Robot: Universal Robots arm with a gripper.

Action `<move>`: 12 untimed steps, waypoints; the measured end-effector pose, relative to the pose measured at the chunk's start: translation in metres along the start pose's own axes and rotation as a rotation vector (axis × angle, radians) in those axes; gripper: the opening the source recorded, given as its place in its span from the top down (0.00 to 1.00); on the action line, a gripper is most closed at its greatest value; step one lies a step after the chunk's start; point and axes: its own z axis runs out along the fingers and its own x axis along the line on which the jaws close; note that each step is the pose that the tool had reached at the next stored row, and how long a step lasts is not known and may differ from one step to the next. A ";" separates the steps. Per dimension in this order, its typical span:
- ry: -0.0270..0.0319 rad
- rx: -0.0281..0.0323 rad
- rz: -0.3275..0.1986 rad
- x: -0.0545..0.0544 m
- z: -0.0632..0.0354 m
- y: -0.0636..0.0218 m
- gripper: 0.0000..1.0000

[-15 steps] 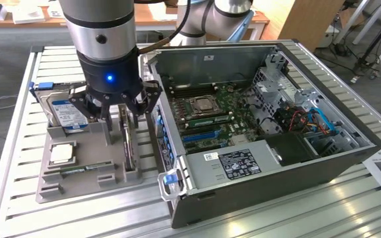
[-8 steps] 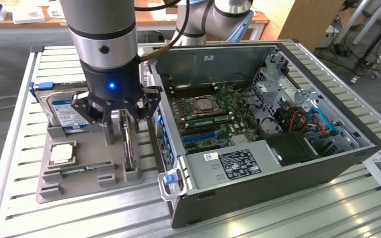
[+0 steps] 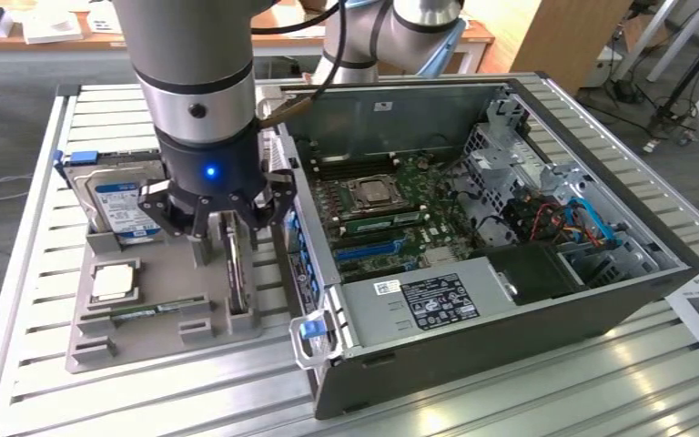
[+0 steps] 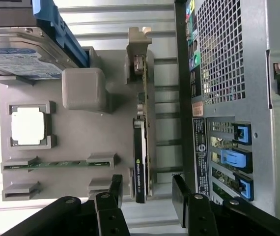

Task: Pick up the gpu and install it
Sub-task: 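Pick up the gpu and move the gpu toward the slot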

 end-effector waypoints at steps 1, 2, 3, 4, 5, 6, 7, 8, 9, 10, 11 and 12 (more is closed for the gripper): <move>-0.0003 -0.0004 0.000 0.000 0.0014 -0.0001 0.47; -0.0007 -0.0008 0.000 0.000 0.0026 -0.0001 0.47; -0.0012 -0.0014 0.000 0.000 0.0040 -0.0001 0.47; -0.0015 -0.0022 0.000 0.000 0.0054 -0.0001 0.47; -0.0019 -0.0028 0.000 0.000 0.0067 -0.0001 0.47; -0.0024 -0.0031 0.000 0.000 0.0080 -0.0001 0.47; -0.0032 -0.0033 0.000 0.000 0.0093 -0.0001 0.47; -0.0043 -0.0036 0.000 0.000 0.0105 0.0000 0.47; -0.0055 -0.0042 0.000 0.000 0.0115 0.0003 0.47; -0.0067 -0.0053 0.000 0.000 0.0124 0.0007 0.47; -0.0079 -0.0072 0.000 0.000 0.0132 0.0013 0.47; -0.0087 -0.0108 0.000 0.000 0.0141 0.0021 0.47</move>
